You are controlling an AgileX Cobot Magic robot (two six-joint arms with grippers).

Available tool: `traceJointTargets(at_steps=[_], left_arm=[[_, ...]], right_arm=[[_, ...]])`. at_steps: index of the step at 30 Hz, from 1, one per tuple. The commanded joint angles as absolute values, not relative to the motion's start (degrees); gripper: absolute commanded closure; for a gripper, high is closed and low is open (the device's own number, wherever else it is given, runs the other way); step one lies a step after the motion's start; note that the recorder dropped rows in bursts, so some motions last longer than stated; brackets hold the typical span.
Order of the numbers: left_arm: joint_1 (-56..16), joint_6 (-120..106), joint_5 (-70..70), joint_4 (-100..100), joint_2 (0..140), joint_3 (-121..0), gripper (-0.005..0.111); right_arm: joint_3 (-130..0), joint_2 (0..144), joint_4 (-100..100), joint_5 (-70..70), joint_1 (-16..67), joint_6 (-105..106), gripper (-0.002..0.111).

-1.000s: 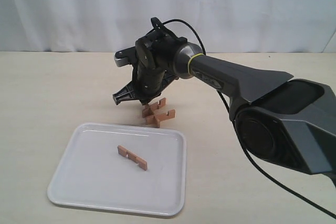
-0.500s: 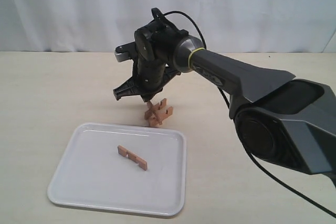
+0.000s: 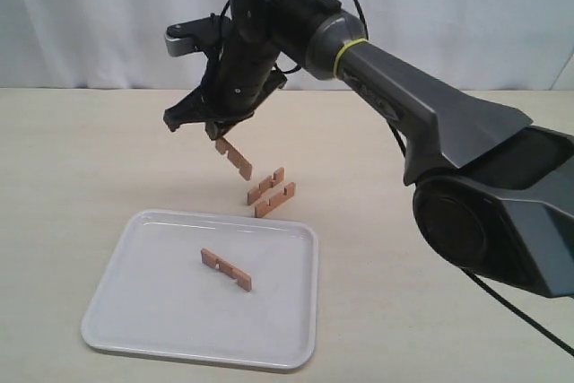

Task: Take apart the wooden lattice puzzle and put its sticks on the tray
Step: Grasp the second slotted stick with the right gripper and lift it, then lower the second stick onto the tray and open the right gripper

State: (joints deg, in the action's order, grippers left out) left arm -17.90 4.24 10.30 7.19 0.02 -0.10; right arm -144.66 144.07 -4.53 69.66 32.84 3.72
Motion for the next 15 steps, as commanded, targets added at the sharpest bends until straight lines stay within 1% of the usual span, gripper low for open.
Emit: traceJointTargets(at_steps=[1, 4, 9, 15], left_arm=[[-18.1, 4.5, 9.9, 6.9, 0.0, -0.1, 0.107], [-18.1, 4.5, 9.9, 6.8, 0.0, -0.1, 0.107], [-18.1, 4.5, 9.9, 6.8, 0.0, -0.1, 0.107], [-18.1, 4.5, 9.9, 6.8, 0.0, -0.1, 0.107]], right_arm=[[-144.0, 140.6, -7.3, 70.0, 33.9, 7.7, 0.104], [-140.0, 138.3, -4.6, 70.0, 35.6, 9.3, 0.104], [-129.6, 135.1, -4.0, 70.0, 38.6, 14.1, 0.104], [-120.4, 132.5, -1.0, 70.0, 38.5, 14.8, 0.104]])
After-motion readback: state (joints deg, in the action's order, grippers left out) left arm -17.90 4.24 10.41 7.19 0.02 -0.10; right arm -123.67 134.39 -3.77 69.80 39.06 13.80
